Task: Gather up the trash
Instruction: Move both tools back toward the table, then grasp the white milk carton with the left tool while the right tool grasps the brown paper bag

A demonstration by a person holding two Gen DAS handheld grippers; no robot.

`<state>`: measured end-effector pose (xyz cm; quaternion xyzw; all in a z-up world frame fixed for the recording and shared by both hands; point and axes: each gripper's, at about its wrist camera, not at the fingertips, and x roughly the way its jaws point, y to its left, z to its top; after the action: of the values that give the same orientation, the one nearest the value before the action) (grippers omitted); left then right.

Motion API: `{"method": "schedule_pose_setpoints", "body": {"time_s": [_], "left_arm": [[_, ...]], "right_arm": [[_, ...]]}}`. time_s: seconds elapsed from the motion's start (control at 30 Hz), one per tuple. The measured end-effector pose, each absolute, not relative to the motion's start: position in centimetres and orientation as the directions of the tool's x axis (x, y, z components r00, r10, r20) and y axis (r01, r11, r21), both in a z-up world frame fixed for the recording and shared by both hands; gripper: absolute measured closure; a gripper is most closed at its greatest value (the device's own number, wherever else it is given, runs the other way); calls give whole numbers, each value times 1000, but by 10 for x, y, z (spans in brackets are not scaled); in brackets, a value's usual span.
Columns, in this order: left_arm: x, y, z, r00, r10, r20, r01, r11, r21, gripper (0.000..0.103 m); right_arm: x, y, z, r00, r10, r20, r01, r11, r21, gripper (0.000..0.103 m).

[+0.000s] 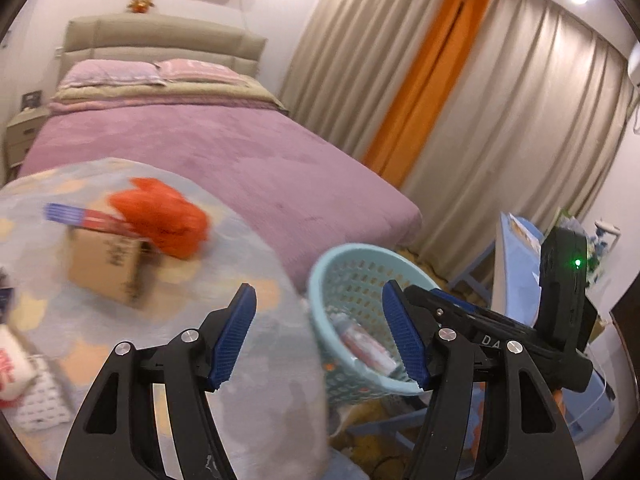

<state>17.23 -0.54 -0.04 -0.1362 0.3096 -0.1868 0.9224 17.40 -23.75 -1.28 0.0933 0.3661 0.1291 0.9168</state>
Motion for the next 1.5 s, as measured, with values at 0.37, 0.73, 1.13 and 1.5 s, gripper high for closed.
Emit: {"method": "schedule_pose_setpoints", "body": {"time_s": [0.37,0.73,1.13,1.5], "left_arm": [[137,117,10,831,-210,-516,29,941,-337,33],[144,227,-4,773,35,-634,-200,961,-191,22],[164,263,-48,667,24,-744,-190,972,-139,22],[177,251,-69,615,17,-789,-168,980,-110,25]], "right_arm": [[172,-159,-17,640,377,-669,-308,924,226,43],[180,-84,-15,602,406,-688,-424,892,155,43],[223,-14,-34,532,436,-726,-488,858,159,43],[259,7,-65,433,480,-763,-477,840,258,44]]}}
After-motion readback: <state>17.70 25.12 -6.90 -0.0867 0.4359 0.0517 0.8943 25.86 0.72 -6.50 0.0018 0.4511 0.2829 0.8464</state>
